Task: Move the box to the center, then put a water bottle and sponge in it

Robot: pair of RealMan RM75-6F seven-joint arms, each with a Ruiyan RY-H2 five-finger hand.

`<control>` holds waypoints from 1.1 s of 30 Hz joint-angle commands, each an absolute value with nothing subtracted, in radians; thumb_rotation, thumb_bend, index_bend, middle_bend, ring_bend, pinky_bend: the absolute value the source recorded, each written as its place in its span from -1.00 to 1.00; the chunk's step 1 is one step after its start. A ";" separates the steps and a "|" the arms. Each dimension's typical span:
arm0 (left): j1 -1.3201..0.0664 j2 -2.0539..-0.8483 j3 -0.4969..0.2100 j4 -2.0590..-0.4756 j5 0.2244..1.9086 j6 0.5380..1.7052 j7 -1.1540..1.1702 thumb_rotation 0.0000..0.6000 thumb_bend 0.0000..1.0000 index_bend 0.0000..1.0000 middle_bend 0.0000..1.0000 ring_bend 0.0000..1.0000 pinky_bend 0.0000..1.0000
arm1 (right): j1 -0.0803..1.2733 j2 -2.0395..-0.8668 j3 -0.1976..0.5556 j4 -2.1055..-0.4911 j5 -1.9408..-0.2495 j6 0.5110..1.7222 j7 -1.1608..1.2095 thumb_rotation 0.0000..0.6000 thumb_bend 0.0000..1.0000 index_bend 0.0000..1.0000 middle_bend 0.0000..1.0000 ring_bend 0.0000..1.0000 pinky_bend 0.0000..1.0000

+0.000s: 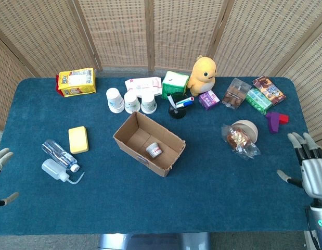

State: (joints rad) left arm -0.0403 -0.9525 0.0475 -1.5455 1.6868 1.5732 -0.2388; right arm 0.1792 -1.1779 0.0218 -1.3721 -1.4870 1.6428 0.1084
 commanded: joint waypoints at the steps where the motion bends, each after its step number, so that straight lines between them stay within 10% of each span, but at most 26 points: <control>1: -0.058 -0.960 0.046 -1.523 1.697 1.554 -0.225 1.00 -0.79 -1.00 -1.00 -1.00 -1.00 | 0.139 -1.167 0.001 -1.400 -1.470 1.644 0.109 1.00 -1.00 -0.87 -1.00 -1.00 -0.63; 17: -0.221 -1.084 0.037 -1.302 1.778 1.401 -0.172 1.00 -0.79 -0.85 -1.00 -1.00 -0.90 | 0.082 -1.144 0.013 -1.421 -1.487 1.644 0.167 1.00 -1.00 -0.86 -1.00 -1.00 -0.65; 33: -0.240 -1.187 0.124 -1.180 1.793 1.295 -0.123 1.00 -0.79 -0.67 -0.57 -0.65 -0.24 | 0.073 -1.149 0.035 -1.413 -1.500 1.618 0.190 1.00 -1.00 -0.87 -1.00 -1.00 -0.65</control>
